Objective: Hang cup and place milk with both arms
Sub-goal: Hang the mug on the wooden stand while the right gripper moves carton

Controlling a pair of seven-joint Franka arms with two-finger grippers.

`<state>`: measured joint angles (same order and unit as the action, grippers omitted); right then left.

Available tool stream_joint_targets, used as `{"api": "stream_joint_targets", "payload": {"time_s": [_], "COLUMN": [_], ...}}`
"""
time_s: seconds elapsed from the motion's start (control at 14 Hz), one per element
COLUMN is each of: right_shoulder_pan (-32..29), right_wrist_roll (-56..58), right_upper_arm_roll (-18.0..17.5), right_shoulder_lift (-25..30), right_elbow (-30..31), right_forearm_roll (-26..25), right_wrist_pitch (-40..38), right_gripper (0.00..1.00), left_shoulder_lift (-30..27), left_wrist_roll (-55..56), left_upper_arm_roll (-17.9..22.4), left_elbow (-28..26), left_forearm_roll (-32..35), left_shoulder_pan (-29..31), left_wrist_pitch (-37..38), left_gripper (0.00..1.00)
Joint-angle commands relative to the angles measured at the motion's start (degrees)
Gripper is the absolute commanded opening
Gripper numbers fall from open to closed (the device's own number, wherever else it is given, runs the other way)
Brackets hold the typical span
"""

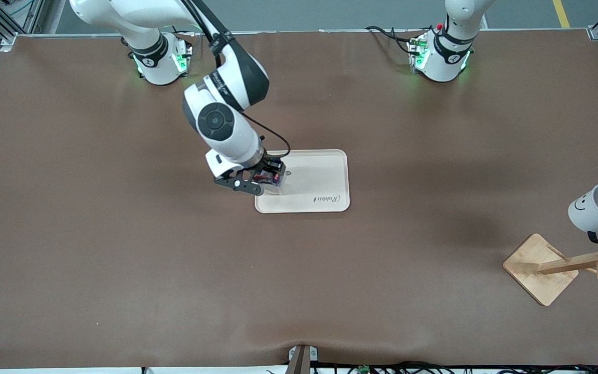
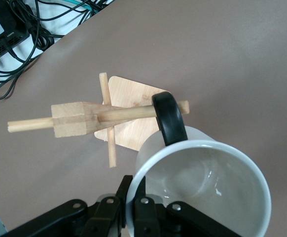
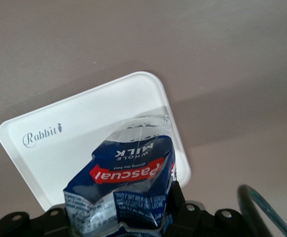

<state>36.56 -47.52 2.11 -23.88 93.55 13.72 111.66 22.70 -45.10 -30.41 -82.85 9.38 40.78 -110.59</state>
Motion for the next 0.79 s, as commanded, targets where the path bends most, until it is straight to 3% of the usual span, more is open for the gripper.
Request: {"api": "stream_joint_targets", "payload": {"time_s": [0.0, 0.07, 0.14, 0.29, 0.5, 0.71], "right_shoulder_pan": [-5.0, -7.2, -10.2, -16.3, -20.8, -27.0], "right_wrist_roll": [0.5, 2.6, 7.4, 17.9, 23.5, 32.7], "right_upper_arm_roll": [-0.3, -0.3, -0.3, -0.3, -0.2, -0.2], "right_shoulder_lift": [2.0, 3.1, 4.3, 5.8, 7.1, 7.4], "right_elbow": [-6.8, -6.8, -6.7, -5.8, -3.1, -0.6], "right_forearm_roll": [0.4, 0.2, 0.0, -2.5, -6.9, -10.6], "right_wrist_pitch": [-11.1, -12.9, -15.8, -20.0, -20.2, -19.6], "right_gripper": [0.0, 0.0, 0.0, 0.0, 0.0, 0.0], "left_shoulder_lift": [1.7, 2.1, 2.8, 3.1, 1.2, -0.5], "left_wrist_roll": [-1.7, -1.7, -1.7, -1.3, 1.7, 11.6], "left_upper_arm_roll": [-0.4, -0.4, -0.5, -0.4, -0.7, -2.5], "left_elbow": [2.3, 2.3, 2.9, 3.3, 3.2, 2.9], "left_forearm_roll": [-0.9, -0.9, -1.2, -3.8, -4.6, -4.5], "left_shoulder_pan": [0.5, 0.5, 0.5, 0.5, 0.3, -0.1], "left_wrist_pitch": [0.2, 0.2, 0.2, 0.6, 1.5, 6.5], "left_gripper": [0.0, 0.05, 0.31, 1.0, 1.0, 1.0]}}
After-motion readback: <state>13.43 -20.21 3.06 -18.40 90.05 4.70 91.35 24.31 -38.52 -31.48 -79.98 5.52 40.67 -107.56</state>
